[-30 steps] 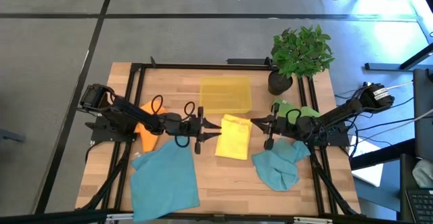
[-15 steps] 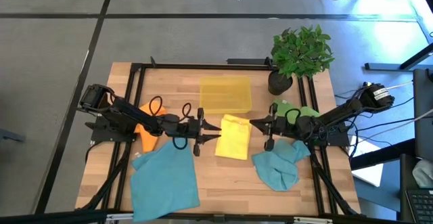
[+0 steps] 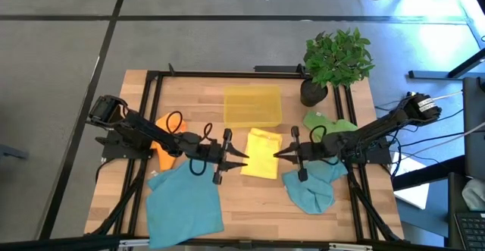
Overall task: Fold microfiber towels
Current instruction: Fold the yellow microfiber towel
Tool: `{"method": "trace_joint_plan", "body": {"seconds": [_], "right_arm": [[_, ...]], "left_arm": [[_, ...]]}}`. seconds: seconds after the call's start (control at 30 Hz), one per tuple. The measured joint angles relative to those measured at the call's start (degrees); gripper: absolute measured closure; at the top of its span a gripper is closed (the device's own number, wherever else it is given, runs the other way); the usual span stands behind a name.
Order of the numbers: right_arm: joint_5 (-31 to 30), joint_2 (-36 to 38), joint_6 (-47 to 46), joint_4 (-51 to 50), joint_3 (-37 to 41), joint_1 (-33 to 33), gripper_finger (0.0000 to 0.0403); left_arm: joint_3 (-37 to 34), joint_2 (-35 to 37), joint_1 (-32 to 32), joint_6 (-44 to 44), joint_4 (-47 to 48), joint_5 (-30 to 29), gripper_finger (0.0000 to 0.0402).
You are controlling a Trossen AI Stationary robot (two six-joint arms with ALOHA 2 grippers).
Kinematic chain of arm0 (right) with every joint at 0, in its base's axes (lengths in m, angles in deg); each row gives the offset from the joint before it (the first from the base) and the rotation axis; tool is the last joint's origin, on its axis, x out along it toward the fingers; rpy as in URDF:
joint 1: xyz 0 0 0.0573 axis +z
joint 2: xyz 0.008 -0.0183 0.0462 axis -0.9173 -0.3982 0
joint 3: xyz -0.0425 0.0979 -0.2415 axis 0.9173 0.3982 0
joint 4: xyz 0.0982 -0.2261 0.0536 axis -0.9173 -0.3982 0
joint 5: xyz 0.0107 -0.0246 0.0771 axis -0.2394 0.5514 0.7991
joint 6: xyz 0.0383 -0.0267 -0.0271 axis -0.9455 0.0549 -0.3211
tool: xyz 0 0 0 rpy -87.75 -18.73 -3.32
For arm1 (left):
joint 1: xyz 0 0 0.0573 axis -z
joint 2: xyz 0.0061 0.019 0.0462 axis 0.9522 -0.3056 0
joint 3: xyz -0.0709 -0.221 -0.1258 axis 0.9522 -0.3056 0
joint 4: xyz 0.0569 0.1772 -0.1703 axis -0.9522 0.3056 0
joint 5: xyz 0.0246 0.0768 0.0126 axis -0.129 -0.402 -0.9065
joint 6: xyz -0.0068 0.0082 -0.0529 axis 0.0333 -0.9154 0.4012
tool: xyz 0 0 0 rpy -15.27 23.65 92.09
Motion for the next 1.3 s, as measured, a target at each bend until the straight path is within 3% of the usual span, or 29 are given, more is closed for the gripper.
{"method": "trace_joint_plan", "body": {"seconds": [0.37, 0.53, 0.63, 0.73, 0.83, 0.97, 1.13, 1.3], "right_arm": [[1.44, -0.02, -0.54, -4.67, 0.02, 0.01, 0.0384], [-4.31, -0.07, -4.48, -4.35, -0.48, -0.01, 0.0384], [-3.08, -0.07, -3.35, -4.35, -1.43, -0.02, 0.0384], [1.97, -0.07, -2.17, -4.57, -1.77, 0.01, 0.0384], [7.16, -0.07, -1.18, -7.76, -1.81, 0.35, 0.0379], [7.69, -1.11, -2.48, -12.35, -1.81, 2.88, 0.0347], [4.25, -5.41, -3.44, -12.24, -1.84, 6.72, 0.0274], [-1.03, -11.19, -4.80, -12.16, -1.86, 8.92, 0.0217]], "left_arm": [[0.00, 0.00, 0.26, 0.04, 0.24, -1.28, 0.0302], [0.00, 0.00, 0.28, 0.02, 0.34, -1.26, 0.0302], [0.12, 0.00, 0.28, -0.05, 1.60, -1.26, 0.0302], [2.58, 0.00, 0.26, -1.34, 9.79, -1.26, 0.0302], [7.36, -0.09, 0.26, -1.19, 23.74, -1.02, 0.0302], [11.69, -2.03, 1.09, 0.10, 36.49, -0.51, 0.0302], [12.70, -5.62, 2.14, 0.49, 37.60, -0.21, 0.0294], [12.70, -7.91, 3.01, 2.67, 40.08, -1.83, 0.0260]]}}
